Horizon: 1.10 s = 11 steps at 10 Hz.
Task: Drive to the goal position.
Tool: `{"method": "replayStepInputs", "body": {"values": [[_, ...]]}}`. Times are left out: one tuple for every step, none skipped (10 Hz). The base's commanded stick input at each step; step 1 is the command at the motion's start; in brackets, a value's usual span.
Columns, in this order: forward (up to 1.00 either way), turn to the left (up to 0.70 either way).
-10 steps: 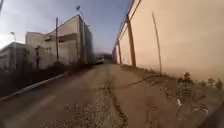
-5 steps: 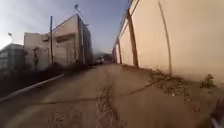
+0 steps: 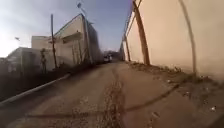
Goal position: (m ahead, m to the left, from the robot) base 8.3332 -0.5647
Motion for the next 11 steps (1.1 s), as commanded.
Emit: {"method": "replayStepInputs", "body": {"values": [[1.00, 0.00], [1.00, 0.00], [1.00, 0.00], [1.00, 0.00], [1.00, 0.00], [1.00, 0.00], [1.00, 0.00], [1.00, 0.00], [1.00, 0.00], [1.00, 0.00], [1.00, 0.27]]}}
